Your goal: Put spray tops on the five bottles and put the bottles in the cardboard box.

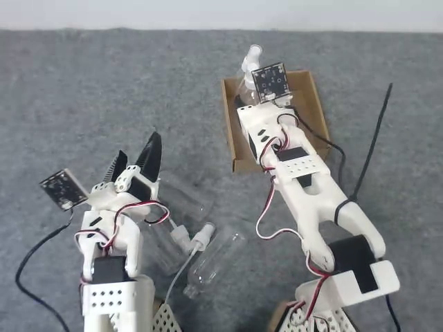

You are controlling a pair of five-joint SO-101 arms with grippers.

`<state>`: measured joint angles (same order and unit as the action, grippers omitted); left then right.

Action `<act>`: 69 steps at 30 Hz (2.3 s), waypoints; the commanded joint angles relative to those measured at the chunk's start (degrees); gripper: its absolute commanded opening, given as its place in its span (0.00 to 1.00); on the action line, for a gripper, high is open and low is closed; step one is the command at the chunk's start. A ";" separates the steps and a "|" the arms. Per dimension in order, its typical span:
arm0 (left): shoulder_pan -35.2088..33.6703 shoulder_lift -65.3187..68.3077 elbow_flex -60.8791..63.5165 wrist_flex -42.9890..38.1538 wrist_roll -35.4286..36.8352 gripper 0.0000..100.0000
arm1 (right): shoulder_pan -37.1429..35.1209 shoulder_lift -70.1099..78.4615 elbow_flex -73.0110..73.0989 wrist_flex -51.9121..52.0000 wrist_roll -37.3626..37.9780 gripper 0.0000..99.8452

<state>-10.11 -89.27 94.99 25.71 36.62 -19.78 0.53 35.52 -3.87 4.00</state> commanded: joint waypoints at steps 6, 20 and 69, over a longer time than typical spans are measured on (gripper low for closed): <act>-0.26 -0.79 -0.13 -1.67 -0.88 0.30 | -0.31 4.88 -5.71 -1.63 0.44 0.01; -0.26 -0.79 0.22 -1.85 -0.88 0.30 | -0.40 10.33 -9.23 -4.44 -5.63 0.01; -0.18 -0.79 0.31 -1.85 -0.88 0.30 | -0.75 14.37 -8.00 -7.16 -6.95 0.17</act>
<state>-10.11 -89.27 96.04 25.71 36.62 -19.87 15.30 29.45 -10.20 -3.65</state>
